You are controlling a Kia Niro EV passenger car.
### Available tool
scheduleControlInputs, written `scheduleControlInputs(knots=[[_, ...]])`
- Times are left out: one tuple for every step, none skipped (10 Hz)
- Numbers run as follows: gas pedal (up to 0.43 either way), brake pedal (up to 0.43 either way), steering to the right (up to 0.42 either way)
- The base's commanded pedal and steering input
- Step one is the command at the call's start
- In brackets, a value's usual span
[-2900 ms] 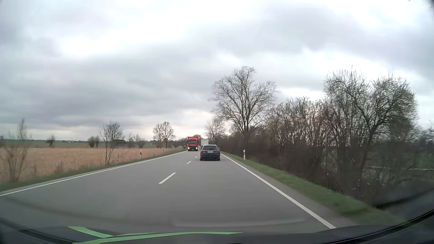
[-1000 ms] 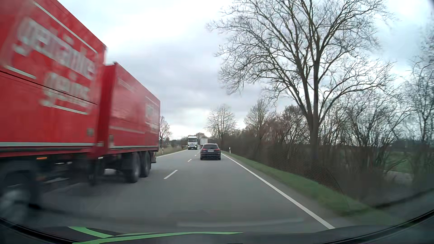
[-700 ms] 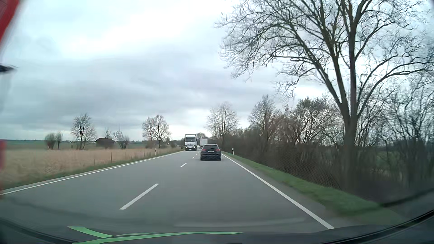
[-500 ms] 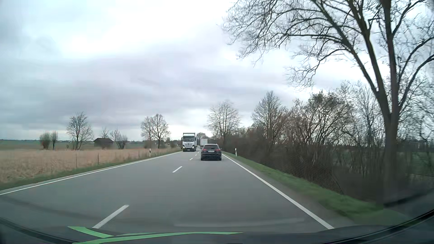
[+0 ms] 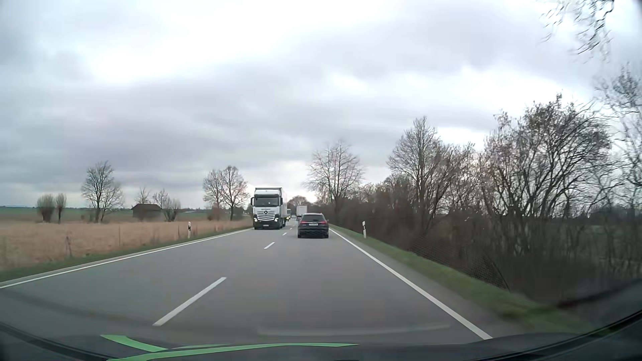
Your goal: Follow the waypoints while adhering to traffic rules and regulations
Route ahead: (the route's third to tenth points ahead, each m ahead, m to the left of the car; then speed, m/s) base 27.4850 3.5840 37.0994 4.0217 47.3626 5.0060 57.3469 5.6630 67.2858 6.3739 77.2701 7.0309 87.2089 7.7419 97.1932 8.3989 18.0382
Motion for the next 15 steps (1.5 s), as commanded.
scheduleControlInputs(knots=[[0.098, 0.0, -0.001], [0.098, 0.0, -0.001], [0.11, 0.0, -0.001], [0.11, 0.0, -0.001], [0.11, 0.0, -0.001], [0.11, 0.0, -0.002], [0.11, 0.0, -0.002], [0.11, 0.0, -0.001], [0.11, 0.0, -0.001], [0.11, 0.0, -0.002], [0.11, 0.0, -0.001], [0.11, 0.0, -0.001], [0.118, 0.0, -0.001], [0.118, 0.0, -0.001], [0.118, 0.0, -0.001]])
